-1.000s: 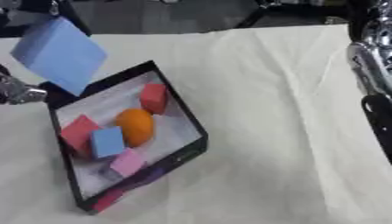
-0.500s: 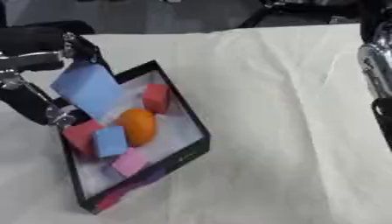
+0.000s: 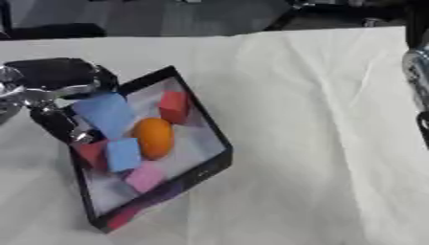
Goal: Pick up objects on the table and place them in the box.
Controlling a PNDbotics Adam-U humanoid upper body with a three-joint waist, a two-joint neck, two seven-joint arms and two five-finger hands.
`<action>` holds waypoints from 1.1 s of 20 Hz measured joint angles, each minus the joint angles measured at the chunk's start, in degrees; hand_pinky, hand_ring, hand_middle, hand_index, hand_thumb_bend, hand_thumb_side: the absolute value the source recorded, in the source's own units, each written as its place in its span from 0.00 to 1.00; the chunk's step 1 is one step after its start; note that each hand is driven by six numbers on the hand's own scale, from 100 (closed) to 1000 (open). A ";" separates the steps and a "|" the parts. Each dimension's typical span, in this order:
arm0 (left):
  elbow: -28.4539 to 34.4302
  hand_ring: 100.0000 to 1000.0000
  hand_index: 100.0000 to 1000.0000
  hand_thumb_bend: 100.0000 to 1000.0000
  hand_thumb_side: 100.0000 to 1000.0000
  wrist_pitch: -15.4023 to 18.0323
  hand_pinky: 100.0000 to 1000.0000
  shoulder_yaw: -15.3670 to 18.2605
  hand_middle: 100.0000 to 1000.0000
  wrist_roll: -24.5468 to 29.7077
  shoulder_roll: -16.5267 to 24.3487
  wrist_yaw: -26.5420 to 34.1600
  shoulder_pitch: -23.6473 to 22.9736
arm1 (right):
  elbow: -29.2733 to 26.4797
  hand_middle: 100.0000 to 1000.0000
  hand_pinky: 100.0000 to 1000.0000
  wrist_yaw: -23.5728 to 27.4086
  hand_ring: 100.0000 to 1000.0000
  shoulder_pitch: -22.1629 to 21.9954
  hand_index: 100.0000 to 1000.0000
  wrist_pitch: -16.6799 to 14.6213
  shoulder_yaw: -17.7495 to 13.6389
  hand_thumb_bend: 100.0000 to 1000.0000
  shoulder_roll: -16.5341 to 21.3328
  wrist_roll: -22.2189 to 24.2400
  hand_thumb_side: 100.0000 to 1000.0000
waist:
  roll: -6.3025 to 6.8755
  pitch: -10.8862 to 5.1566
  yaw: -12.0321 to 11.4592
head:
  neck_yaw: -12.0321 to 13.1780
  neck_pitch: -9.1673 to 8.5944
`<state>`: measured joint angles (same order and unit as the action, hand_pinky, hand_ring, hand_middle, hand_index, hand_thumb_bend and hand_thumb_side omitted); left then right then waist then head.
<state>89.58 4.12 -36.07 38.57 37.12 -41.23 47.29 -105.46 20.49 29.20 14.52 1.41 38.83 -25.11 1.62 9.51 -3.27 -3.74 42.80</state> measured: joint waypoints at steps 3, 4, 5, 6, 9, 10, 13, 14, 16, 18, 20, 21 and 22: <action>-1.42 0.85 0.85 0.50 0.21 1.46 0.87 0.06 0.80 1.41 -0.09 -0.25 0.09 | 0.00 0.71 0.85 0.00 0.74 0.00 0.78 0.00 0.00 0.00 -0.01 -0.02 0.50 | 0.03 0.00 0.00 | 0.04 0.00; -1.62 0.89 0.88 0.66 0.33 1.82 0.91 0.20 0.83 1.81 -0.10 -0.25 0.09 | 0.00 0.71 0.85 0.00 0.74 0.00 0.78 0.01 0.00 0.00 -0.01 -0.02 0.50 | 0.05 0.00 0.00 | 0.04 0.00; -1.65 0.90 0.88 0.74 0.38 2.05 0.92 0.26 0.83 2.10 -0.10 -0.25 0.07 | 0.00 0.71 0.85 0.00 0.74 0.00 0.78 0.01 0.00 0.00 -0.01 -0.02 0.50 | 0.05 0.00 0.00 | 0.05 0.00; -1.62 0.90 0.89 0.80 0.41 2.17 0.93 0.27 0.83 2.21 -0.11 -0.26 -0.09 | 0.00 0.71 0.85 0.00 0.74 -0.01 0.78 0.01 0.00 0.00 -0.02 -0.02 0.50 | 0.05 0.00 -0.01 | 0.05 0.00; -0.71 0.91 0.90 0.90 0.45 2.09 0.94 0.78 0.84 1.68 -0.10 -1.03 -0.35 | 0.00 0.71 0.85 0.00 0.74 -0.02 0.78 0.02 0.01 0.00 -0.02 -0.01 0.51 | 0.05 0.00 -0.17 | 0.07 0.00; -0.10 0.91 0.90 0.93 0.45 1.97 0.94 1.12 0.84 1.25 -0.06 -1.44 -0.37 | 0.00 0.71 0.85 0.00 0.74 -0.02 0.78 0.02 0.01 0.00 -0.02 0.00 0.51 | 0.05 0.00 -0.26 | 0.07 0.00; 2.90 0.91 0.90 0.95 0.44 1.28 0.93 3.09 0.84 -1.00 0.22 -3.43 -0.37 | 0.00 0.71 0.85 0.00 0.74 -0.03 0.78 0.03 0.01 0.00 -0.02 0.00 0.51 | 0.05 0.00 -0.35 | 0.06 0.00; 4.12 0.91 0.90 0.95 0.44 0.93 0.93 3.97 0.84 -1.99 0.26 -4.02 -0.35 | 0.00 0.71 0.85 0.00 0.74 -0.03 0.78 0.03 0.01 0.00 -0.02 0.00 0.51 | 0.05 0.00 -0.41 | 0.05 0.00; 6.86 0.90 0.90 0.90 0.44 0.03 0.93 5.95 0.83 -4.16 0.27 -4.50 -0.09 | 0.00 0.71 0.85 0.00 0.74 -0.03 0.78 0.03 0.01 0.00 -0.02 -0.01 0.50 | 0.05 0.00 -0.58 | 0.03 -0.01; 10.05 0.89 0.90 0.85 0.46 -1.33 0.92 8.54 0.82 -6.89 0.28 -4.13 0.83 | 0.00 0.71 0.85 0.00 0.74 -0.03 0.78 -0.03 -0.01 0.00 -0.02 -0.07 0.49 | 0.05 0.00 -0.81 | -0.02 -0.02; 12.77 0.87 0.89 0.73 0.52 -2.98 0.90 10.99 0.82 -9.82 0.28 -2.56 1.68 | 0.00 0.71 0.85 0.00 0.74 0.02 0.78 -0.16 -0.12 0.00 -0.02 -0.21 0.49 | 0.05 0.00 -0.87 | -0.07 -0.02; 13.79 0.85 0.89 0.60 0.54 -3.95 0.89 12.14 0.80 -11.39 0.28 -1.21 1.89 | -0.01 0.71 0.85 0.00 0.74 0.06 0.78 -0.19 -0.15 0.00 -0.02 -0.23 0.49 | 0.05 0.00 -0.92 | -0.10 -0.02; 14.71 0.82 0.88 0.47 0.58 -5.11 0.86 13.40 0.79 -13.27 0.28 0.42 1.94 | -0.01 0.71 0.85 0.00 0.74 0.10 0.78 -0.20 -0.15 0.00 -0.02 -0.23 0.48 | 0.05 0.00 -0.99 | -0.19 -0.02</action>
<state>104.29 -0.99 -22.67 25.30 37.39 -40.82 49.23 -105.48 20.49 29.30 14.31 1.26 38.81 -25.34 1.67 9.51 -4.26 -3.93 42.77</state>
